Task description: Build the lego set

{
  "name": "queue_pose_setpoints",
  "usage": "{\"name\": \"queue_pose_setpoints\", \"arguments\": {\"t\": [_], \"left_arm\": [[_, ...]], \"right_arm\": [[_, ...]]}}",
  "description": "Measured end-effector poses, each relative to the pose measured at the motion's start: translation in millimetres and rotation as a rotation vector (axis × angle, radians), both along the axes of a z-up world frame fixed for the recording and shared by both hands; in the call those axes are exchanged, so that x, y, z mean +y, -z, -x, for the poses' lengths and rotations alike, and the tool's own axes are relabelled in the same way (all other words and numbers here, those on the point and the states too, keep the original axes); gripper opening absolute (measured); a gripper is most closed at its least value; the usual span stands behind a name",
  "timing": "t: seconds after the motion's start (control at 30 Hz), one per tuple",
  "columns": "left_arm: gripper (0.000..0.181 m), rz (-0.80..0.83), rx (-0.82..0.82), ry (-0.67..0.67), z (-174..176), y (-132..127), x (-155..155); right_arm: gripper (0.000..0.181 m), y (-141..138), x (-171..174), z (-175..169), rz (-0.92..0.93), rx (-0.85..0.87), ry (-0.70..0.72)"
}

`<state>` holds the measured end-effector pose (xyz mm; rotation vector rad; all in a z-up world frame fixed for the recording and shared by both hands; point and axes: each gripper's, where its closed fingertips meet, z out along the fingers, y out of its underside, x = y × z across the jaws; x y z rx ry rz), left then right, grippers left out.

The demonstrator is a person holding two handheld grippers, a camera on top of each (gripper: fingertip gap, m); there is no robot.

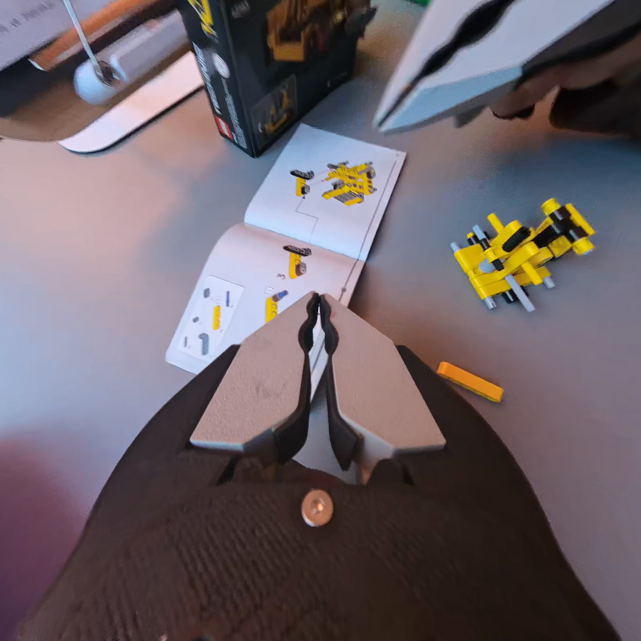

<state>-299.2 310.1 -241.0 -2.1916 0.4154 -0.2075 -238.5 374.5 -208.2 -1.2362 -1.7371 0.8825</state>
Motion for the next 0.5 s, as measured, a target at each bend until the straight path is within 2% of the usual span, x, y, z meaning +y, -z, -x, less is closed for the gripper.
{"name": "queue_pose_setpoints", "arguments": {"t": [0.17,0.27,0.37,0.5], "left_arm": [[0.0,-0.11,-0.051,-0.119,35,-30,0],[0.002,-0.226,-0.103,-0.254,65,-55,4],[0.003,-0.333,-0.137,-0.362,87,-76,4],[0.003,-0.348,-0.18,-0.385,92,-78,4]], "right_arm": [[0.0,3,16,-38,-0.074,0.068,0.099],[0.0,-1,21,-50,-0.043,0.125,0.135],[0.0,-4,34,-55,-0.133,0.154,0.195],[0.0,0,38,-53,-0.149,0.163,0.212]]}}
